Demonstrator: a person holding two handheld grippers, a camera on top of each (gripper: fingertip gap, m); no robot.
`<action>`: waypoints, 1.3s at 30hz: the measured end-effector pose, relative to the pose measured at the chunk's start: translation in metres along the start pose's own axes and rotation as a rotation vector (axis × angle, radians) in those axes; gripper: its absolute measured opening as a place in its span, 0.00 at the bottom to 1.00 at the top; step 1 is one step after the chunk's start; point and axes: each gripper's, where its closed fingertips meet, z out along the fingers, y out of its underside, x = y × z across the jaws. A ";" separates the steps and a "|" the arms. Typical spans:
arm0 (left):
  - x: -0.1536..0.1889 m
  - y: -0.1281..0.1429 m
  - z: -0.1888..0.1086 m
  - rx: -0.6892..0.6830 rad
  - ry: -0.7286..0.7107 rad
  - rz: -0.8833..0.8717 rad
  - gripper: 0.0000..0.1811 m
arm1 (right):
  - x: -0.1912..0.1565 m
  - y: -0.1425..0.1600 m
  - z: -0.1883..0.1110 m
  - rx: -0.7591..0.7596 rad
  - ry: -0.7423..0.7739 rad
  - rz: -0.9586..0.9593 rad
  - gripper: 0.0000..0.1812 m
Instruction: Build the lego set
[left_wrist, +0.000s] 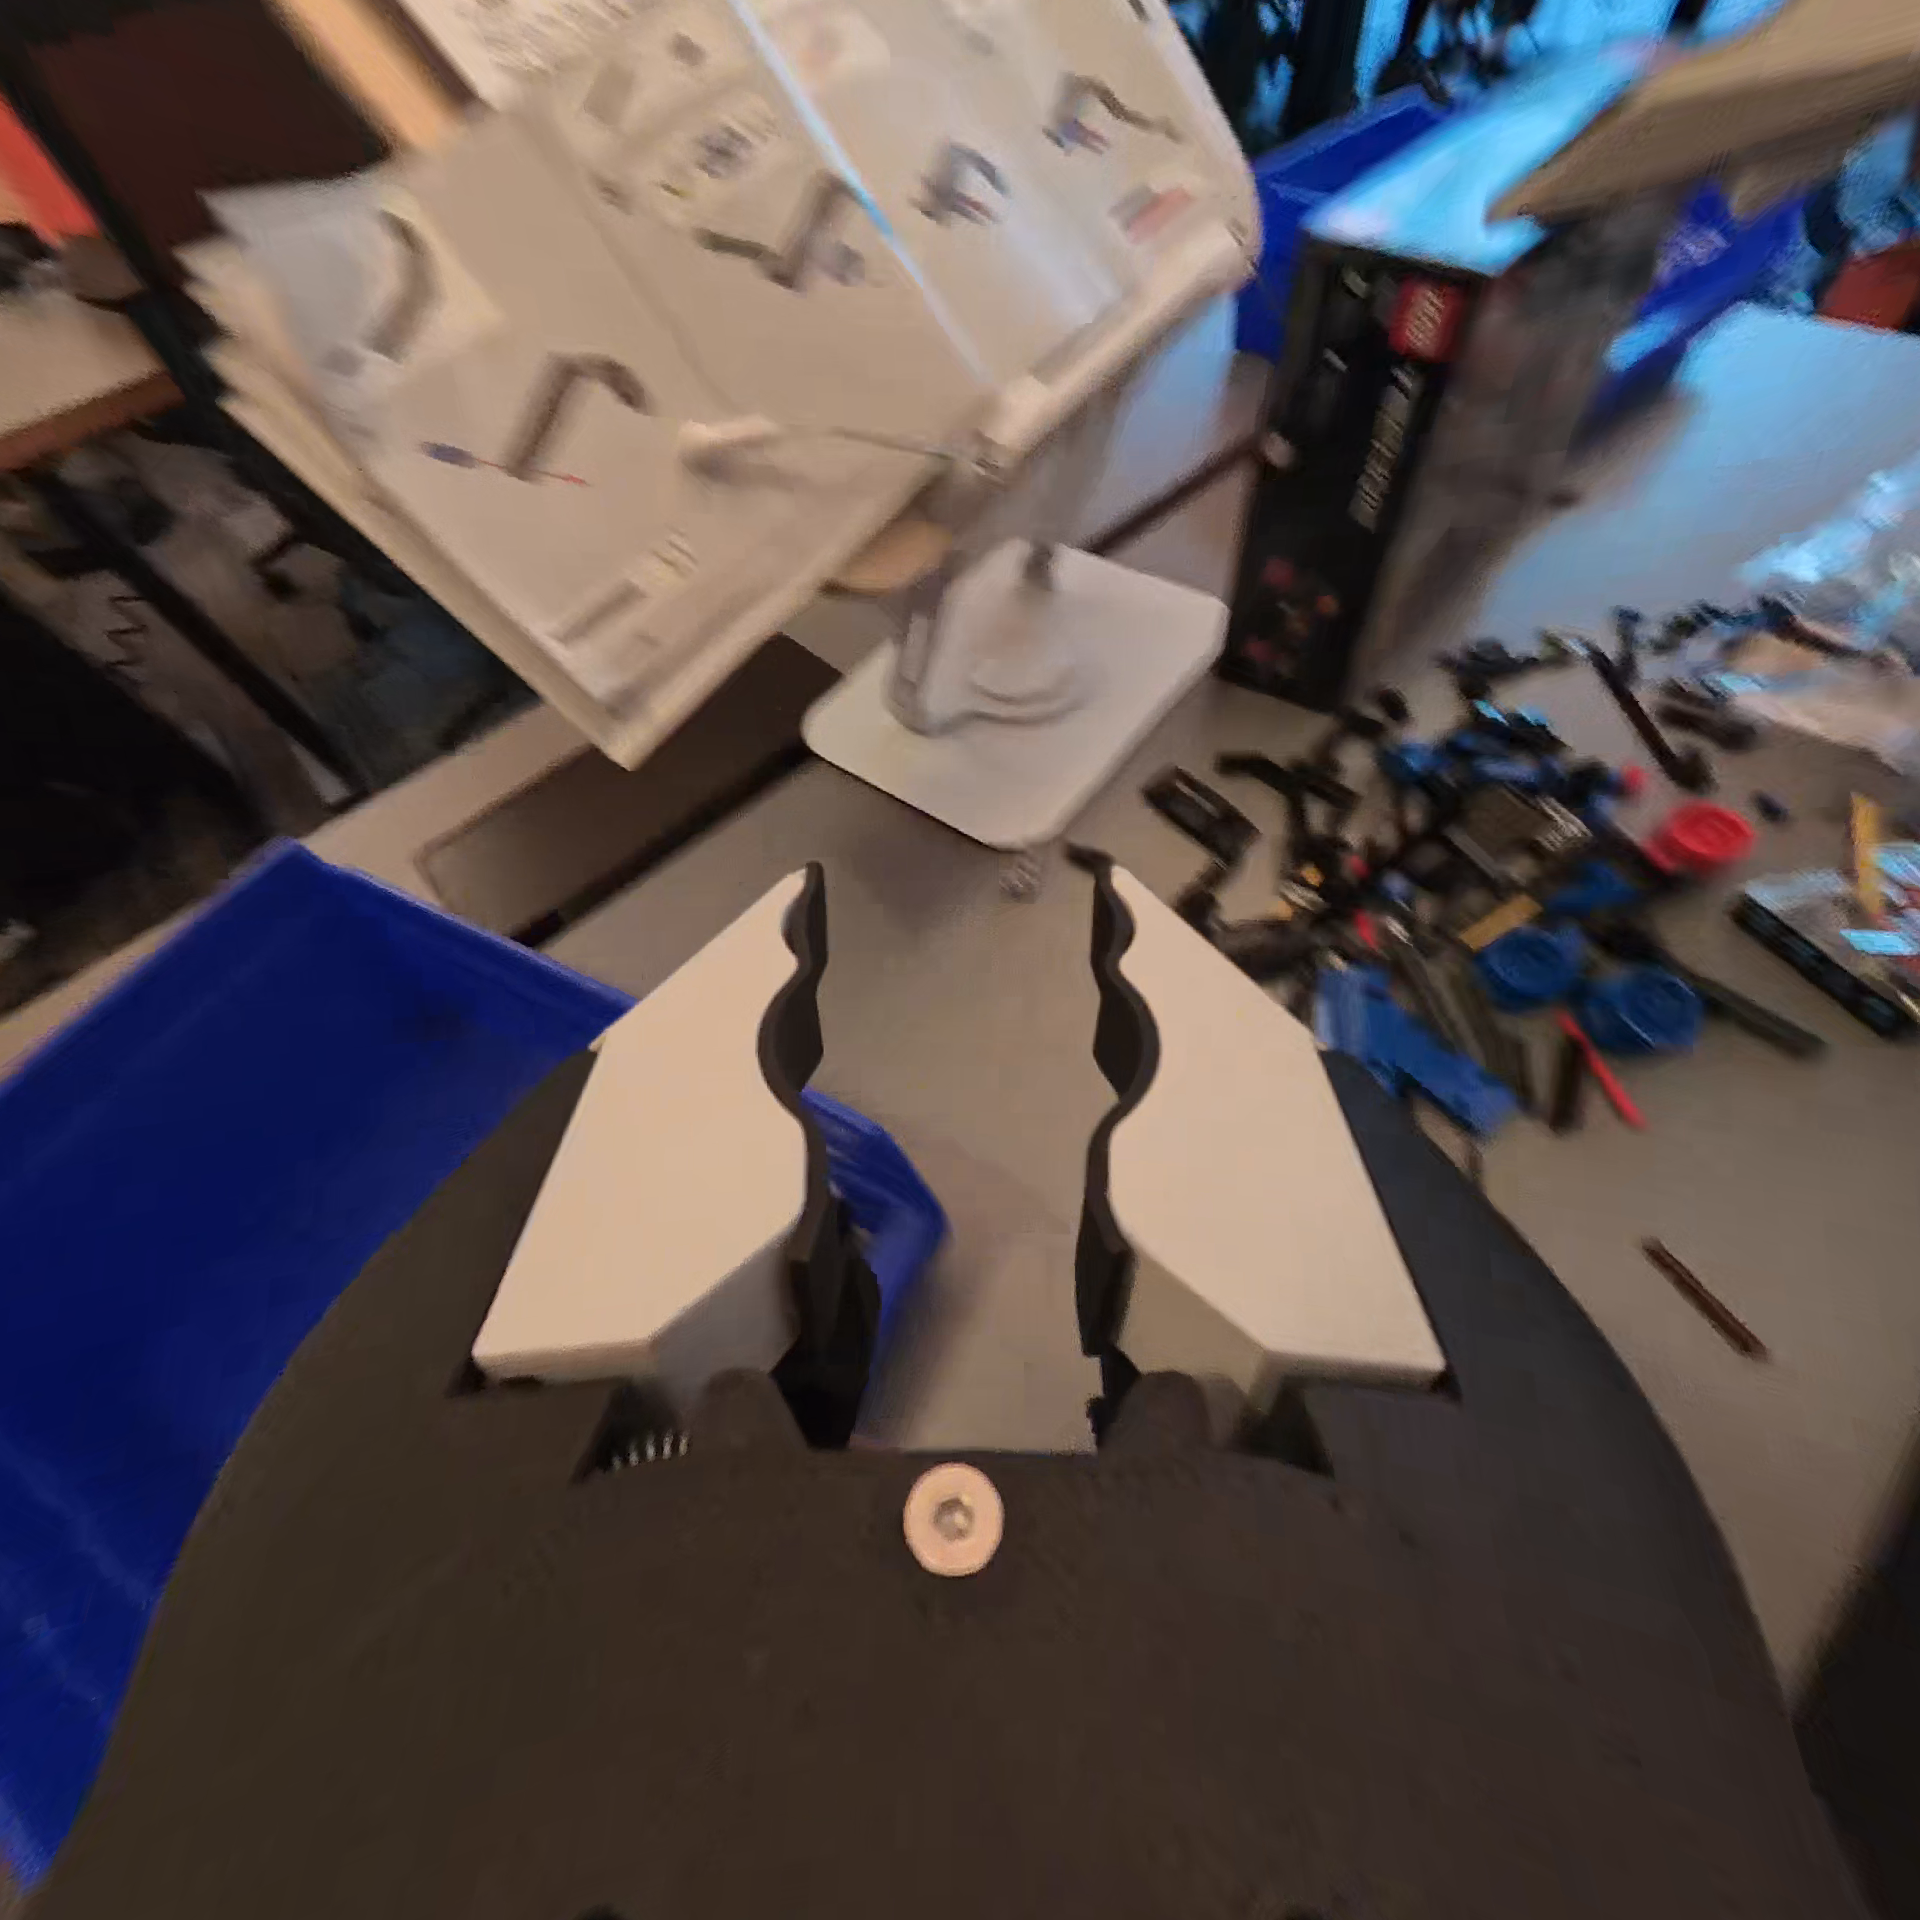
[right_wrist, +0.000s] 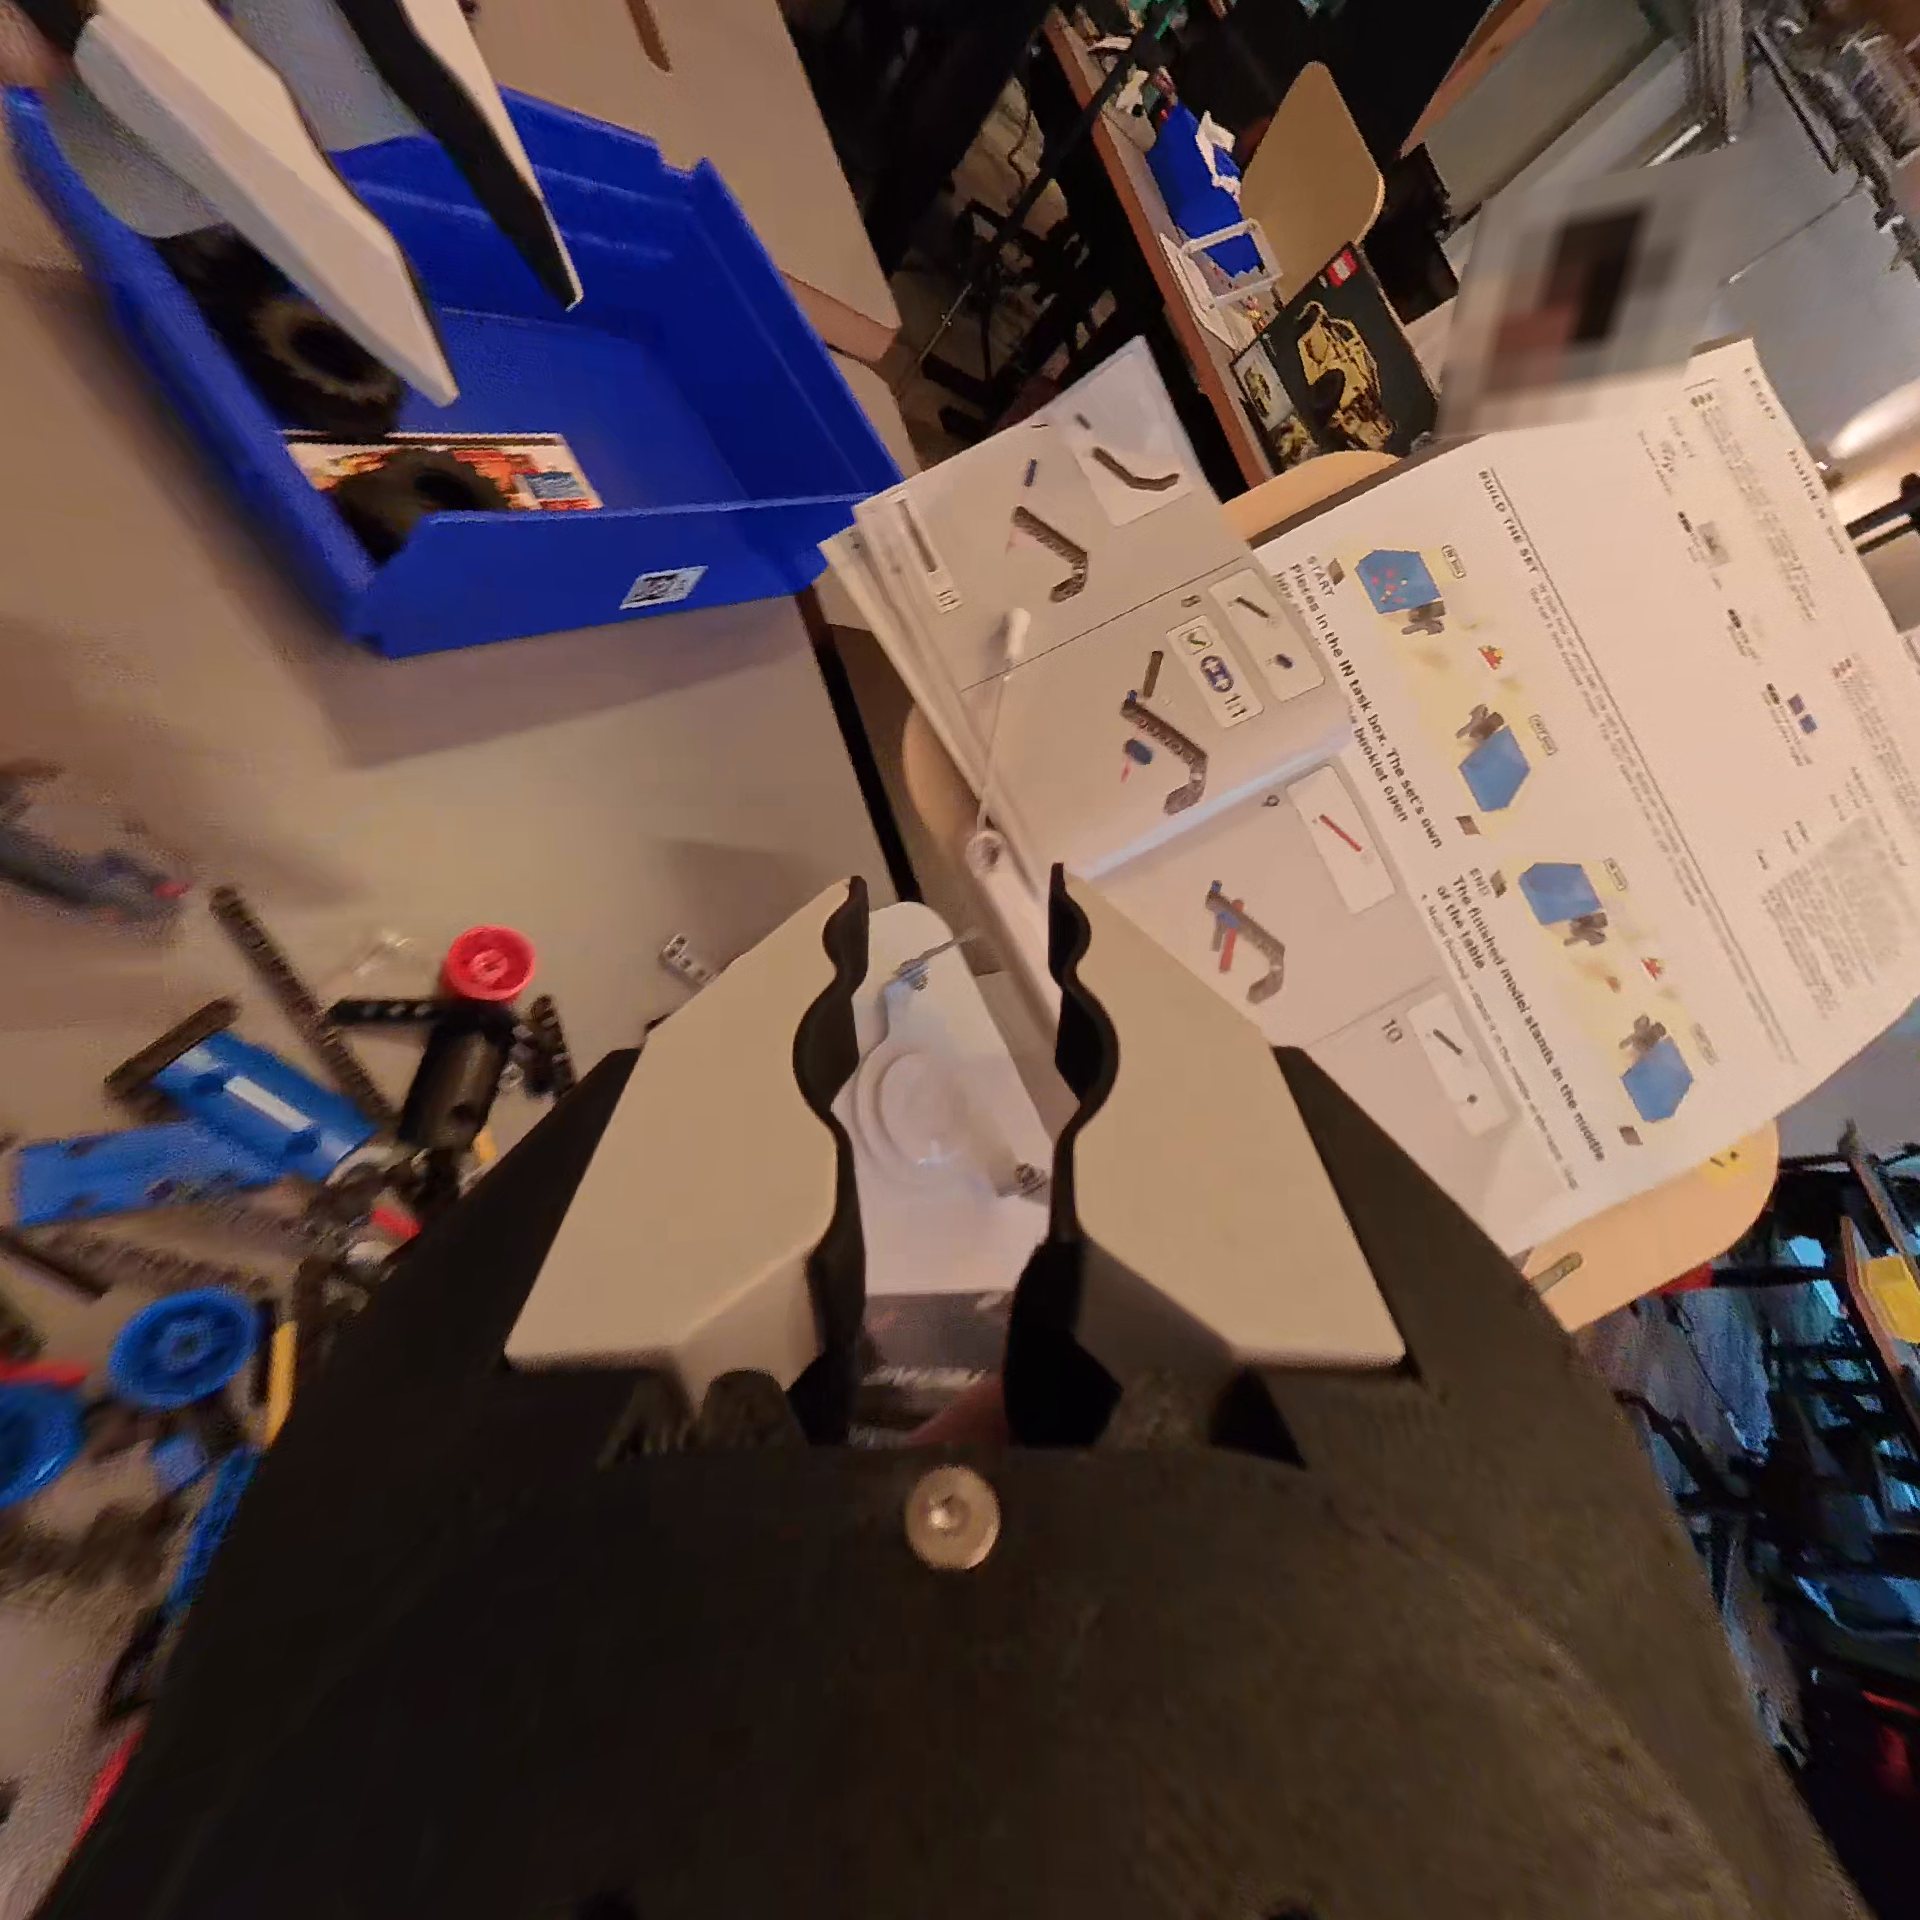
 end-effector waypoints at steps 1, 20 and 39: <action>0.017 0.012 -0.004 -0.028 0.028 0.008 0.28 | -0.009 0.003 -0.010 0.000 -0.014 -0.007 0.18; 0.095 0.185 0.008 -0.476 -0.047 0.005 0.13 | -0.131 0.112 -0.046 -0.155 -0.231 0.150 0.16; 0.022 0.228 -0.051 -0.396 -0.158 -0.244 0.39 | -0.171 0.131 0.124 -0.274 -0.507 0.183 0.04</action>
